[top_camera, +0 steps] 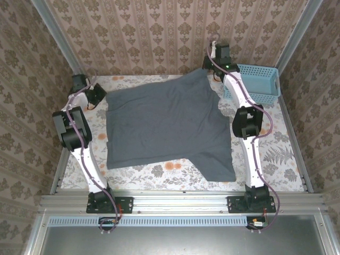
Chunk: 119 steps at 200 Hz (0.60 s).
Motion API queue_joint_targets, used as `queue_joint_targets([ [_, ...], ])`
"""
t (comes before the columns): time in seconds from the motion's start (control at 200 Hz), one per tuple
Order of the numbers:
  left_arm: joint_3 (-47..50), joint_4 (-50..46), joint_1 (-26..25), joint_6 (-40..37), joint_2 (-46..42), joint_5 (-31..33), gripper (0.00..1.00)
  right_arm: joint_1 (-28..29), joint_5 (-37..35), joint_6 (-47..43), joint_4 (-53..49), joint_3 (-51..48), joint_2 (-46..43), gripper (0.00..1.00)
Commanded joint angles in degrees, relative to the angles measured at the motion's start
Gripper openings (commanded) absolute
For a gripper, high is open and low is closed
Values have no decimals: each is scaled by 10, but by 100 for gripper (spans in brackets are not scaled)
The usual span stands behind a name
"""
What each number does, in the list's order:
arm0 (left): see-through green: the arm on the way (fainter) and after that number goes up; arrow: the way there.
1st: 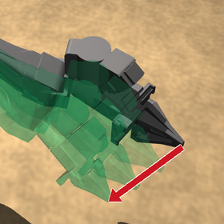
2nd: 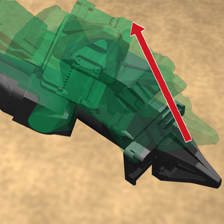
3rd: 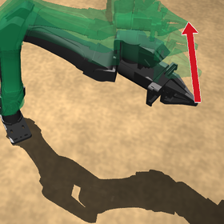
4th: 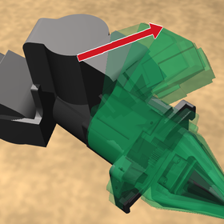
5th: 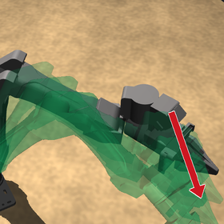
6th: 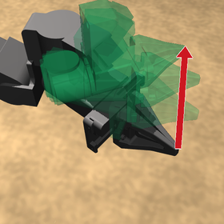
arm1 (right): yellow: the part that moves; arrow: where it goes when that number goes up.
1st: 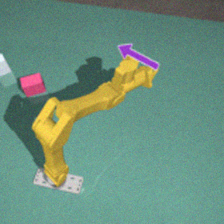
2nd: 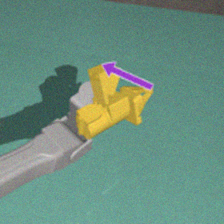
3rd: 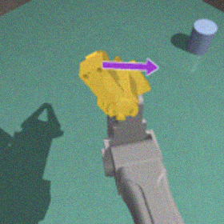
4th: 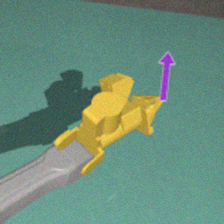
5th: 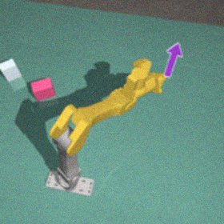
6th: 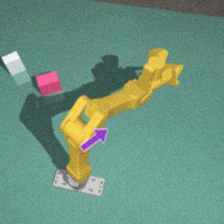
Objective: Fold the inside-out t-shirt
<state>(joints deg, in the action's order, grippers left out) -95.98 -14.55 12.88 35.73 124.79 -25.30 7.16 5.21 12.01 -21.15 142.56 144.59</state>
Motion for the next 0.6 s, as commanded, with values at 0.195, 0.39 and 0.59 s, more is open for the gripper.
queue_joint_targets([
  [0.195,54,51,15,-18,-58,-53,0,0,-7,16,143,-296,-209,0],
  [0.39,134,97,33,4,-95,-49,0,0,-26,39,204,-470,-297,0],
  [0.59,213,133,46,21,-140,-50,0,-8,-33,75,242,-598,-368,0],
])
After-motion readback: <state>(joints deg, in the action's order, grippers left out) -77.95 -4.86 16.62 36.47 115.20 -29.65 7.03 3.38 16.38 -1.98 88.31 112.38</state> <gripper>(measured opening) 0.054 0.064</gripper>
